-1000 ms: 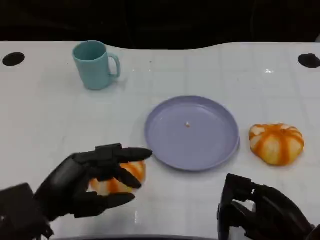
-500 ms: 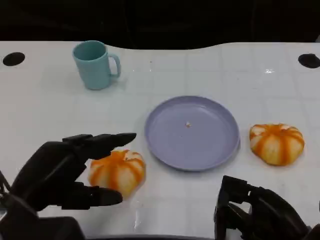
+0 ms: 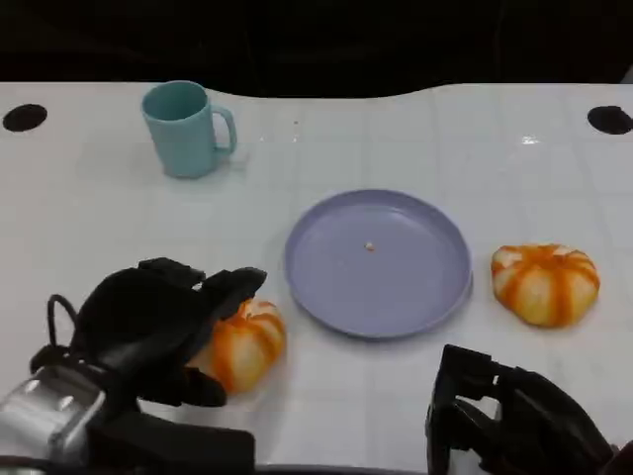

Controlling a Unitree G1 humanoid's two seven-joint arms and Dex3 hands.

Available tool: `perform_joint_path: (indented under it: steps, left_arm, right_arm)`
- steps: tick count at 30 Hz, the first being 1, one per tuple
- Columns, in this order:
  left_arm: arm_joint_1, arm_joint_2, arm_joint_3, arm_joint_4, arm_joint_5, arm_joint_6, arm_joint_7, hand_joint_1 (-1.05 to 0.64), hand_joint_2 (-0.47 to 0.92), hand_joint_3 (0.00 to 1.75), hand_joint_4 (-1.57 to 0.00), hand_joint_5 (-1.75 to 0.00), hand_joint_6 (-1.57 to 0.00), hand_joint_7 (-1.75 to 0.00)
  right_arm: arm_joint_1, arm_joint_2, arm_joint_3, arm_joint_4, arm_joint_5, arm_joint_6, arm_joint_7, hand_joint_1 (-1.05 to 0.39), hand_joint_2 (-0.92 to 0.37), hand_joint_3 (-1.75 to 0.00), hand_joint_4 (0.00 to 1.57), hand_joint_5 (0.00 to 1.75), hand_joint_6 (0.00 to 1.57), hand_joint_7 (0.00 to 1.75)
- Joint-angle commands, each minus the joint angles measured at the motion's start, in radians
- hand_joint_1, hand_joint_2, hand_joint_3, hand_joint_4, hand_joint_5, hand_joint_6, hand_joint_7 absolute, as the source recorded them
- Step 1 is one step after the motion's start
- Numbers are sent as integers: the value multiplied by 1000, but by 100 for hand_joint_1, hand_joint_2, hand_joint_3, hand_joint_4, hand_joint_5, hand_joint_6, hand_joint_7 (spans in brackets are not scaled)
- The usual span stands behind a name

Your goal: Grasp the bread from the table and place it into the plate.

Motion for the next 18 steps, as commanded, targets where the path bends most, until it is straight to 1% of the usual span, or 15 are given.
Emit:
perform_joint_path:
  steps: [1,5,9,14,16,17,18]
  left_arm:
    - [-68,-23,-73,119,56,70,45,-79,91,1,-48,-13,-34,-2]
    - [-128,-39,-136,238,64,102,61,-75,91,1,-50,-13,-36,-2]
    - [-174,-52,-187,340,55,130,60,-69,90,0,-56,-14,-42,-3]
    - [-224,-63,-236,456,38,151,65,-68,92,1,-59,-14,-40,-1]
    - [-243,-61,-248,501,17,139,80,-60,92,3,-72,-21,-43,-2]
    - [-251,-57,-253,523,6,127,100,-56,92,4,-72,-42,-49,-2]
    - [-256,-53,-256,539,-6,113,127,-48,92,14,-68,-95,-68,-7]
  right_arm:
    - [-2,-16,-8,3,-2,-4,5,-48,-92,-42,59,175,44,166]
    - [-3,-16,-12,6,4,2,10,-48,-92,-40,58,175,45,165]
    - [-1,-17,-12,1,-1,-2,9,-49,-92,-39,59,175,45,165]
    - [-2,-18,-11,0,-3,-3,11,-49,-92,-40,59,175,45,165]
    - [-3,-18,-11,4,-5,-8,11,-49,-92,-40,59,175,45,165]
    - [-4,-18,-11,4,-5,-7,10,-49,-92,-40,59,175,45,165]
    - [-4,-17,-11,4,-5,-7,10,-49,-92,-41,59,175,45,166]
